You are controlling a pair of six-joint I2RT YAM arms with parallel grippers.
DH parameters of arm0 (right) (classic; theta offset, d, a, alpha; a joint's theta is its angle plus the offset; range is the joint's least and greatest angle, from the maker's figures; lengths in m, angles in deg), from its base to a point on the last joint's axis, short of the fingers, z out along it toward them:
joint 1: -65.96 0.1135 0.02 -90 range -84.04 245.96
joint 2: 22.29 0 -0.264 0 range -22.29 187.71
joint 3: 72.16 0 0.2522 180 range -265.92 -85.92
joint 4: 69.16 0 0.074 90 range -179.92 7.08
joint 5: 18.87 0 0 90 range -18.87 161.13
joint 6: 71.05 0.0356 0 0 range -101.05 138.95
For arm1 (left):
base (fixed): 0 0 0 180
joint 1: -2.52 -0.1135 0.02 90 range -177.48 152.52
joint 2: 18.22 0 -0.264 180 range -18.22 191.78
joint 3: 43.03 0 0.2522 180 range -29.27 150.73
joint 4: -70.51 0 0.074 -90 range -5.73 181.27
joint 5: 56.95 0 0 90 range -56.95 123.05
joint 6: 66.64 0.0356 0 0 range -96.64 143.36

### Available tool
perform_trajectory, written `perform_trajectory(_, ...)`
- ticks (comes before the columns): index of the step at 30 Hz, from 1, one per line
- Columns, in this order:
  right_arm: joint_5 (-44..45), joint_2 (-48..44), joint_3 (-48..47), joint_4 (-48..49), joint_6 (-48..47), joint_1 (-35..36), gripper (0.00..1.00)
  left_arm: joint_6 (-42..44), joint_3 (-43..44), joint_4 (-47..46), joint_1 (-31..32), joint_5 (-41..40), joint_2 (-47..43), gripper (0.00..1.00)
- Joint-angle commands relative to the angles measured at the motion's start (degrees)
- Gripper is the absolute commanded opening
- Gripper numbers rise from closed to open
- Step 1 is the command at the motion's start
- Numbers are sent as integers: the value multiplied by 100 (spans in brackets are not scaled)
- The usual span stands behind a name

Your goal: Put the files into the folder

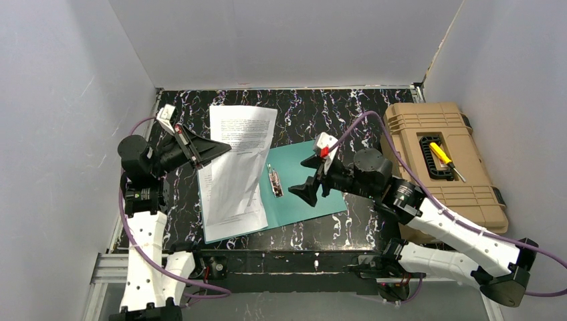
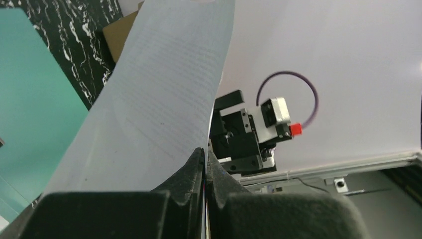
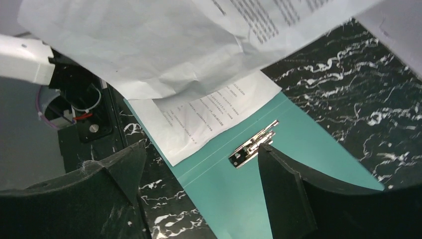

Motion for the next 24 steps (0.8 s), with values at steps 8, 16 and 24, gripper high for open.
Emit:
perform_trajectory(8,-7,356,419,2051,1859,22,92,529,847,-195,351,664,-46,0)
perform_trajectory(16,-539,718,614,3462,2455,26,92,551,1280,-243,795,794,-75,0)
perform_trajectory(24,-761,816,959,4708,2991,27,90,210,1377,-661,891,802,-226,0)
